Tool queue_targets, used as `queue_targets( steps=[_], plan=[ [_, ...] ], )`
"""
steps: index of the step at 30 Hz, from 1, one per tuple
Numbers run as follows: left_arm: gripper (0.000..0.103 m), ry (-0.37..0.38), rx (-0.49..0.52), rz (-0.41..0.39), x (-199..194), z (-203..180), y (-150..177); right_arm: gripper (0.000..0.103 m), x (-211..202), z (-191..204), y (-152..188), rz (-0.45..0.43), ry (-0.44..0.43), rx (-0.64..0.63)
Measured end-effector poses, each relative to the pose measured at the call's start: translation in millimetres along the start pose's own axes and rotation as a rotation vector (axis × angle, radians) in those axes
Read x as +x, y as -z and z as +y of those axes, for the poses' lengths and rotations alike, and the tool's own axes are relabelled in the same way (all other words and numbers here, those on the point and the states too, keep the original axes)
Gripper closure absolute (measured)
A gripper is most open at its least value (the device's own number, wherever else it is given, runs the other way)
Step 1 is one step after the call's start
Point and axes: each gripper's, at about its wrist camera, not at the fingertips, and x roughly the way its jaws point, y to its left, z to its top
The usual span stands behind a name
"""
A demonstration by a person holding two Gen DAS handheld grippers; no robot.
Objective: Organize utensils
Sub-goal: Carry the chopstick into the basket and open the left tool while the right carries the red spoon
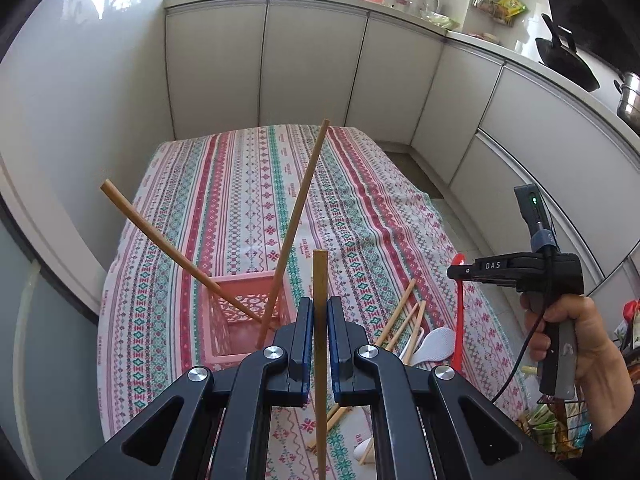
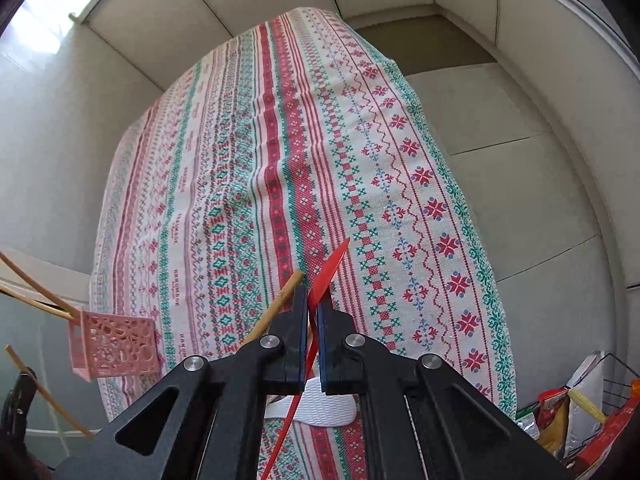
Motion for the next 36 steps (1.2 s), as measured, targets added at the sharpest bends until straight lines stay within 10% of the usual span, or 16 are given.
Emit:
queue_targets(
  steps=[25, 36],
  plan=[
    [0.096, -0.003, -0.220, -0.395, -73.1, 53.6, -41.8, 0.099, -69.6, 74.5, 30.4, -0.152, -0.129, -0.141],
    [0.096, -0.206, -0.228, -0.561, -29.8, 60.9, -42.2, 0.099, -76.9, 84.9, 33.9, -0.186, -0.125, -0.187]
  ],
)
